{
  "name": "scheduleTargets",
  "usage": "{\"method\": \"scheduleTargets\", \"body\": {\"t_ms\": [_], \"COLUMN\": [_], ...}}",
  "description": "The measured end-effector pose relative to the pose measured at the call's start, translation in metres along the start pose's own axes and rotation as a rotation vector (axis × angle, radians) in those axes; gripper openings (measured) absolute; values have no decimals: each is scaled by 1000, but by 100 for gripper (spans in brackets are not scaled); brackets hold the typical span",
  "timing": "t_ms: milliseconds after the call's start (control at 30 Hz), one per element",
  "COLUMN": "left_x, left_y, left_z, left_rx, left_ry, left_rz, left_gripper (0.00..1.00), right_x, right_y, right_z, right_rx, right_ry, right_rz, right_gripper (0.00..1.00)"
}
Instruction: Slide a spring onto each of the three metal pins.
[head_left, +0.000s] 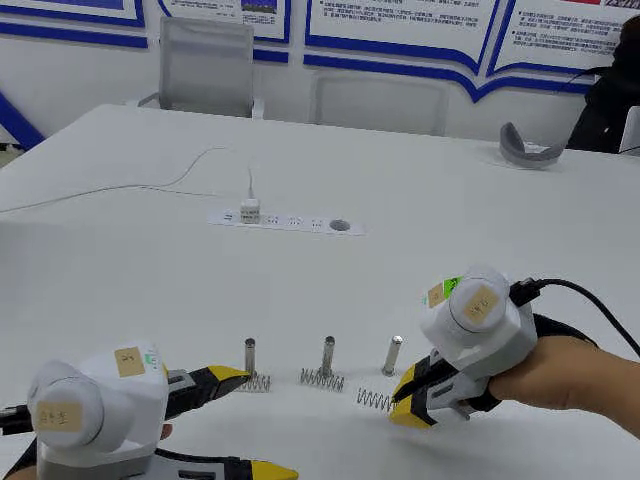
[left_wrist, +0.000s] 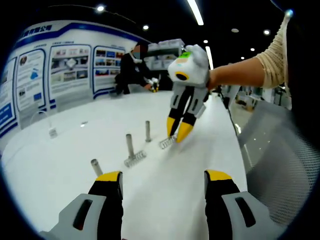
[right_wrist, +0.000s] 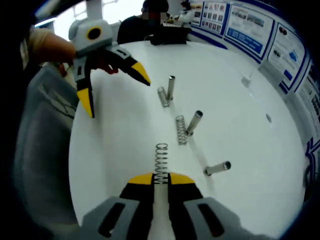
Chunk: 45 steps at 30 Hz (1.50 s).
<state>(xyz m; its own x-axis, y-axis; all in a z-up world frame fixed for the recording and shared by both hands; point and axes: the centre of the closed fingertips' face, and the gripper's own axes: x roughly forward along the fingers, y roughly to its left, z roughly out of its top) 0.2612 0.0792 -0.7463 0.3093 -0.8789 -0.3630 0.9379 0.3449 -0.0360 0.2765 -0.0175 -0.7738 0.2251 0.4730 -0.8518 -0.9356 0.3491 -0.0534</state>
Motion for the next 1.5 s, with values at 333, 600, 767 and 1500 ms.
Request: {"method": "scheduleTargets", "body": {"t_ms": [333, 600, 767, 1500], "left_x": [17, 26, 30, 35], "left_y": [-7, -13, -18, -30], "left_z": [9, 15, 15, 15], "left_rx": [43, 73, 103, 199], "left_ry": [2, -6, -3, 4], "left_rz": [-55, -85, -104, -141], "left_gripper": [56, 47, 40, 13], "right_x": [0, -1, -2, -6], "right_y": [18, 27, 36, 50], "right_z": [19, 30, 35, 42], "right_rx": [-76, -124, -153, -220], "right_ry": [-10, -28, -35, -22], "right_rz": [48, 78, 104, 148], "right_gripper": [11, 11, 12, 12]}}
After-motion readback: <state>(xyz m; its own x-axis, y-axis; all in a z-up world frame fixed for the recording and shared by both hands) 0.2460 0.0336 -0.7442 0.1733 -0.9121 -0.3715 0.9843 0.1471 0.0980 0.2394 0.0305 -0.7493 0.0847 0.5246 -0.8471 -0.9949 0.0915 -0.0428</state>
